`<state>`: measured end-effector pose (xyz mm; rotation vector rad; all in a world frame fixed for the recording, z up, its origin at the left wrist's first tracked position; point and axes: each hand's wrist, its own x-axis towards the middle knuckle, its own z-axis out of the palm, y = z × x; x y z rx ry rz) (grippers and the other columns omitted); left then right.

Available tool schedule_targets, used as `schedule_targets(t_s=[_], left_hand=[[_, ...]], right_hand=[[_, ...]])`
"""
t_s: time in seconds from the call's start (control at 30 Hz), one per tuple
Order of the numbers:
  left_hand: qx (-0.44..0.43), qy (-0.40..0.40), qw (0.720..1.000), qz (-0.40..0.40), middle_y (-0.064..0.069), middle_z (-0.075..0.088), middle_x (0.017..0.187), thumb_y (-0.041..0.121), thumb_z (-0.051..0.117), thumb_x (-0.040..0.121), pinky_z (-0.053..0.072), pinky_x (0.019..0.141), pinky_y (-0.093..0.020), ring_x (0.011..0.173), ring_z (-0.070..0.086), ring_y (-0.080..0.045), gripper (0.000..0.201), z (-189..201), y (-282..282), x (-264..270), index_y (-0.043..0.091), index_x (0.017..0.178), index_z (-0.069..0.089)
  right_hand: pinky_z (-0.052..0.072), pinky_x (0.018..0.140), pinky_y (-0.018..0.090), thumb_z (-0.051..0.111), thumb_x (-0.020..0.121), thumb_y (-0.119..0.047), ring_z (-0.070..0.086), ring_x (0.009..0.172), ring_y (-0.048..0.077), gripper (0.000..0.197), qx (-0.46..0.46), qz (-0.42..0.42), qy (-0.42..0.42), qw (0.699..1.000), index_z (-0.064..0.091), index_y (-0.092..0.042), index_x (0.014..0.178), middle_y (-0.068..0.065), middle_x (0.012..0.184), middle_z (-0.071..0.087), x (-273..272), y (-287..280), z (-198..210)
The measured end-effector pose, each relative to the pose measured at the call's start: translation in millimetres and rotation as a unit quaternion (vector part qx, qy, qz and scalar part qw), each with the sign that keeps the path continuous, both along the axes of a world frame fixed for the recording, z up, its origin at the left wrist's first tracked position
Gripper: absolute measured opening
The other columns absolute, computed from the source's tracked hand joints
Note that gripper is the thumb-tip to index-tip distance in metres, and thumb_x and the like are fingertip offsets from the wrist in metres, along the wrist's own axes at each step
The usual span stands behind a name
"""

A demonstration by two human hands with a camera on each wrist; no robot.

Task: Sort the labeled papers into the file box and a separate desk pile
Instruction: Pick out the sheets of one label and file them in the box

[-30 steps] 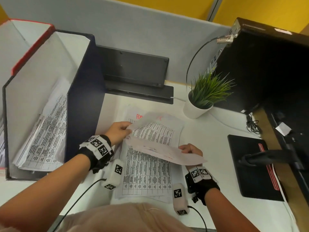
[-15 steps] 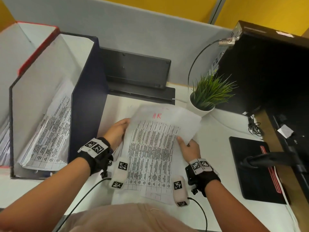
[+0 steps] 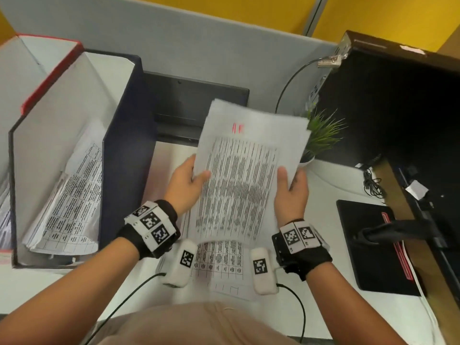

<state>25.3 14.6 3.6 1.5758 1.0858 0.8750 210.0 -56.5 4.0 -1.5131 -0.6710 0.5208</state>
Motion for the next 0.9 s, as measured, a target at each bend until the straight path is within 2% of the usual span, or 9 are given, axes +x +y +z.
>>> schedule_targets(t_s=[0.13, 0.2, 0.3, 0.47, 0.57, 0.67, 0.7, 0.8, 0.9], left_hand=[[0.028, -0.120, 0.992, 0.030, 0.013, 0.061, 0.109, 0.006, 0.057, 0.089, 0.049, 0.081, -0.008, 0.098, 0.060, 0.008, 0.032, 29.9, 2.4, -1.4, 0.021, 0.117, 0.053], [0.011, -0.126, 0.991, 0.035, 0.012, 0.062, 0.106, 0.006, 0.061, 0.086, 0.050, 0.079, -0.009, 0.093, 0.061, 0.010, 0.033, 25.5, 0.0, -3.9, 0.026, 0.110, 0.054], [-0.029, -0.059, 0.997, 0.030, -0.001, 0.062, 0.110, 0.007, 0.060, 0.087, 0.050, 0.075, -0.007, 0.090, 0.060, 0.001, 0.033, 6.4, -10.6, -4.1, 0.006, 0.119, 0.057], [-0.007, -0.079, 0.994, 0.078, 0.017, 0.062, 0.093, 0.012, 0.060, 0.087, 0.044, 0.065, 0.002, 0.078, 0.059, 0.020, 0.022, -0.5, -10.8, -4.9, 0.015, 0.109, 0.060], [-0.040, -0.039, 0.995, 0.082, 0.008, 0.067, 0.091, 0.015, 0.061, 0.087, 0.054, 0.068, -0.012, 0.083, 0.063, 0.007, 0.028, -6.6, -10.3, -4.2, 0.006, 0.113, 0.061], [-0.077, 0.064, 0.992, 0.074, -0.019, 0.066, 0.099, 0.020, 0.062, 0.086, 0.054, 0.066, -0.028, 0.093, 0.062, -0.028, 0.032, -18.8, -16.4, -3.4, -0.001, 0.111, 0.060], [-0.072, 0.075, 0.992, 0.076, -0.019, 0.067, 0.099, 0.020, 0.062, 0.087, 0.053, 0.065, -0.026, 0.092, 0.063, -0.030, 0.031, -21.6, -16.9, -4.1, -0.001, 0.109, 0.060], [-0.046, 0.059, 0.991, 0.110, -0.004, 0.067, 0.088, 0.017, 0.063, 0.087, 0.043, 0.056, -0.003, 0.075, 0.061, -0.003, 0.020, -12.1, -12.9, -9.1, 0.002, 0.101, 0.063], [-0.034, 0.069, 0.990, 0.115, -0.017, 0.069, 0.091, 0.017, 0.065, 0.085, 0.055, 0.065, -0.029, 0.073, 0.062, -0.021, 0.020, 11.3, -4.0, -15.6, -0.002, 0.093, 0.064]], right_hand=[[0.047, 0.085, 0.009, 0.062, 0.088, -0.017, 0.059, 0.107, -0.004, 0.032, 0.123, 0.026, 0.007, 0.992, 0.051, -0.032, 0.114, -0.017, 0.111, 0.062, -7.6, 0.6, 29.4], [0.050, 0.086, 0.016, 0.066, 0.085, -0.013, 0.062, 0.104, 0.001, 0.035, 0.085, 0.045, 0.005, 0.995, 0.053, -0.025, 0.115, -0.012, 0.109, 0.064, -13.8, -0.5, 26.1], [0.051, 0.093, 0.032, 0.068, 0.082, -0.011, 0.063, 0.106, 0.015, 0.034, -0.003, 0.054, 0.040, 0.998, 0.060, -0.009, 0.115, -0.003, 0.106, 0.065, -23.0, -3.5, 9.3], [0.052, 0.090, 0.028, 0.072, 0.080, -0.019, 0.065, 0.098, 0.003, 0.027, -0.008, 0.043, 0.058, 0.997, 0.063, -0.023, 0.105, -0.017, 0.095, 0.067, -24.6, -4.8, -2.4], [0.051, 0.091, 0.029, 0.069, 0.082, -0.018, 0.064, 0.100, 0.007, 0.030, -0.036, 0.057, 0.041, 0.997, 0.061, -0.022, 0.110, -0.015, 0.098, 0.066, -30.6, -5.5, -11.5], [0.047, 0.099, 0.036, 0.063, 0.087, -0.015, 0.059, 0.111, 0.017, 0.037, -0.068, 0.047, 0.033, 0.996, 0.056, -0.012, 0.122, -0.002, 0.113, 0.064, -39.8, -5.0, -20.7], [0.046, 0.101, 0.037, 0.062, 0.088, -0.015, 0.058, 0.113, 0.018, 0.039, -0.070, 0.043, 0.031, 0.996, 0.054, -0.010, 0.125, 0.001, 0.118, 0.063, -41.0, -4.0, -21.4], [0.048, 0.099, 0.037, 0.061, 0.088, -0.015, 0.060, 0.109, 0.015, 0.037, -0.056, 0.053, 0.026, 0.997, 0.055, -0.011, 0.124, 0.001, 0.116, 0.064, -38.8, 0.9, -13.7], [0.053, 0.091, 0.026, 0.064, 0.086, -0.015, 0.062, 0.102, 0.002, 0.033, -0.020, 0.071, 0.016, 0.997, 0.056, -0.016, 0.118, -0.006, 0.110, 0.066, -34.1, 6.3, -3.4]])
